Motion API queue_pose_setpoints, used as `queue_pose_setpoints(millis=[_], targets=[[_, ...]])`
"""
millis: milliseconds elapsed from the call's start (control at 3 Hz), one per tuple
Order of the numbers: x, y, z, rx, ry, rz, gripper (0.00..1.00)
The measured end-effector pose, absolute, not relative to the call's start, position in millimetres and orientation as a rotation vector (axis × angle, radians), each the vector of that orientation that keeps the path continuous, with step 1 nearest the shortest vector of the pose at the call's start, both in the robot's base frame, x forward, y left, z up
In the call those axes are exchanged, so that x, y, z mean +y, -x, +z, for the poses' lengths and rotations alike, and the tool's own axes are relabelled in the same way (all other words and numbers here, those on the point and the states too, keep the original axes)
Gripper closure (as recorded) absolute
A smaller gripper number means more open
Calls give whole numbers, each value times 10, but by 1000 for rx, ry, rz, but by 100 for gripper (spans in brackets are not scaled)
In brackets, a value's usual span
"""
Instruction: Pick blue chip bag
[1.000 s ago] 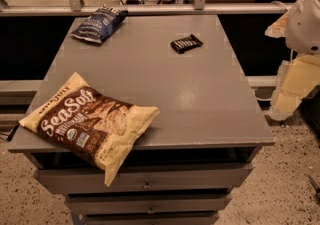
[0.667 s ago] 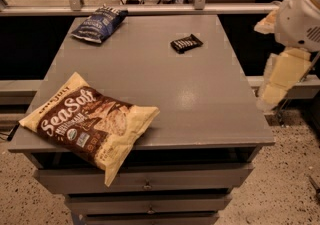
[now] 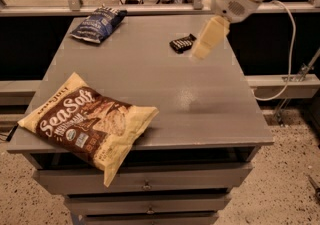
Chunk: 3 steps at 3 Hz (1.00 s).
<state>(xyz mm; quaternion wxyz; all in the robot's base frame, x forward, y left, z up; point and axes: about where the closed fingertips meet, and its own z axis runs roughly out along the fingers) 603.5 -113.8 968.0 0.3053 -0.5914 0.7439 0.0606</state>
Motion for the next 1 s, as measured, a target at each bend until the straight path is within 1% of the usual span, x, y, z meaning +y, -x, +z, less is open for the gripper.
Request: queue_pose_setpoints(millis=[333, 667, 1000], targets=[[-819, -6468, 9817, 1959, 1438, 186, 0], [-797, -6505, 9806, 1955, 1430, 192, 0], [-640, -6780, 9727, 1924, 1369, 232, 0]])
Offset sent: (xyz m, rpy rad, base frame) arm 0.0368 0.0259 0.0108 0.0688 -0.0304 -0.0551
